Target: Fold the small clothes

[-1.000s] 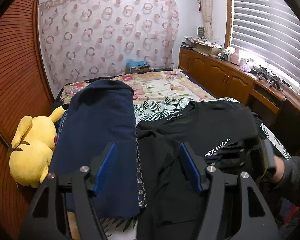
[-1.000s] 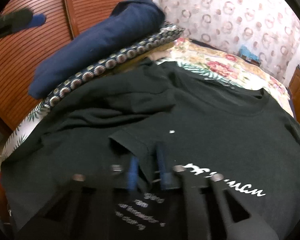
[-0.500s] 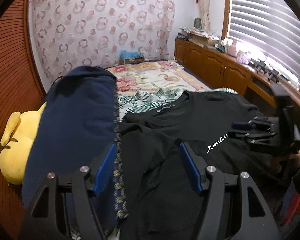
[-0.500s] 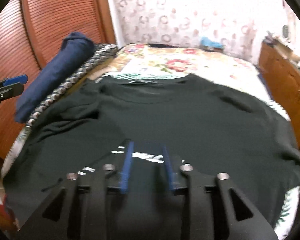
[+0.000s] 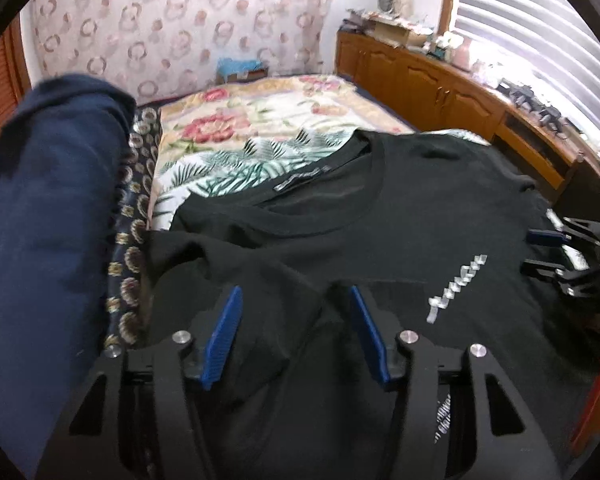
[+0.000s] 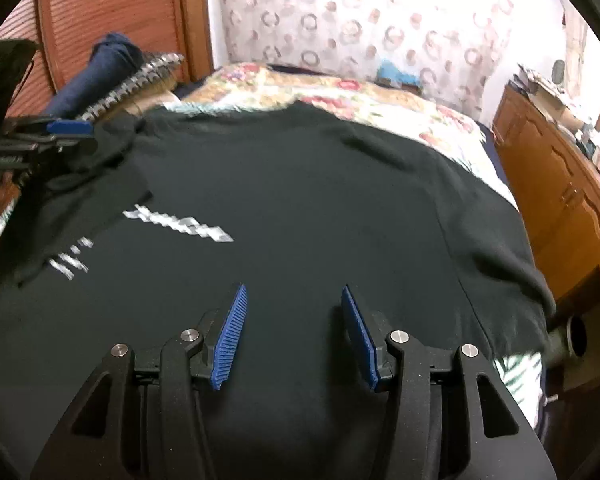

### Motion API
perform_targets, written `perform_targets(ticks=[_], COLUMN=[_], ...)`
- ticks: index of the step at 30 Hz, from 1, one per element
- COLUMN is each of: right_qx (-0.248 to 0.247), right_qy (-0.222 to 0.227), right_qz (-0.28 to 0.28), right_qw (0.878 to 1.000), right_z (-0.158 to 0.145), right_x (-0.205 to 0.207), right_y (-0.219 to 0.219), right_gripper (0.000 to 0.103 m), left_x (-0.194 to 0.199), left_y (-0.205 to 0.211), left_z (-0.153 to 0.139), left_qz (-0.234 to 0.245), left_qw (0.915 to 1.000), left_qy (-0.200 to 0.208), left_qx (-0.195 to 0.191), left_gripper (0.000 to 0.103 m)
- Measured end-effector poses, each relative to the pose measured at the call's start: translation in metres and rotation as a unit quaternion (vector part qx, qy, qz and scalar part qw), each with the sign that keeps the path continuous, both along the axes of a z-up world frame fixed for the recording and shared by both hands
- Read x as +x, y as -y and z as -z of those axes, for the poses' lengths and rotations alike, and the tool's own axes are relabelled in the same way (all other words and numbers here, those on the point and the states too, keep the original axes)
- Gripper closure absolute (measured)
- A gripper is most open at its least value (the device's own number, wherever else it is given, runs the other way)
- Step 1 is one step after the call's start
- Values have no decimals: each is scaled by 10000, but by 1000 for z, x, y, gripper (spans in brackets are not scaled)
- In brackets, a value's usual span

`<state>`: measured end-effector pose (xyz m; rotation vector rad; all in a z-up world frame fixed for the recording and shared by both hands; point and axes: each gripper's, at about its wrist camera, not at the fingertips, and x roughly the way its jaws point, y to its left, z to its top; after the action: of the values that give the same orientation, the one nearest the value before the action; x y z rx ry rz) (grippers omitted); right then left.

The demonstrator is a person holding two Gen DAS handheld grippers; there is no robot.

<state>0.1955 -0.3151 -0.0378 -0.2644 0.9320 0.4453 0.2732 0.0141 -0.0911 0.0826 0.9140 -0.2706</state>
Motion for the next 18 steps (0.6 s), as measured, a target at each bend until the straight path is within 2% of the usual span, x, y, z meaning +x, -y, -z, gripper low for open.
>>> perform_targets(ticks=[6,9,10,11,14,18], right_qx=[248,251,247,249,260,248], right_qy=[69,73,75,74,70,74], right_qz=[42,43,42,41,44,42], right_qw=[9997,9996,9997,9997,9996,9997], right_z=[2,2,2,2,2,2], right_x=[-5,-6,-6,-6,-6,-6], right_y=[13,14,14,14,14,14], right_gripper=[52,52,52,52,52,52], left_x=[17,17,17,16,8,-10], left_y=[-1,0,1,3,-4,-29], left_z=[20,21,20,19,2,-50], left_qz=[-88,-56,-30,-16,-54,-355], left_qw=[9995,9996,9996,9995,9995,9961], left_qy=[-202,-167,-151,-139,92,786], left_qx=[213,201,249,295,293,195], left_gripper=[62,79,91,96,98,98])
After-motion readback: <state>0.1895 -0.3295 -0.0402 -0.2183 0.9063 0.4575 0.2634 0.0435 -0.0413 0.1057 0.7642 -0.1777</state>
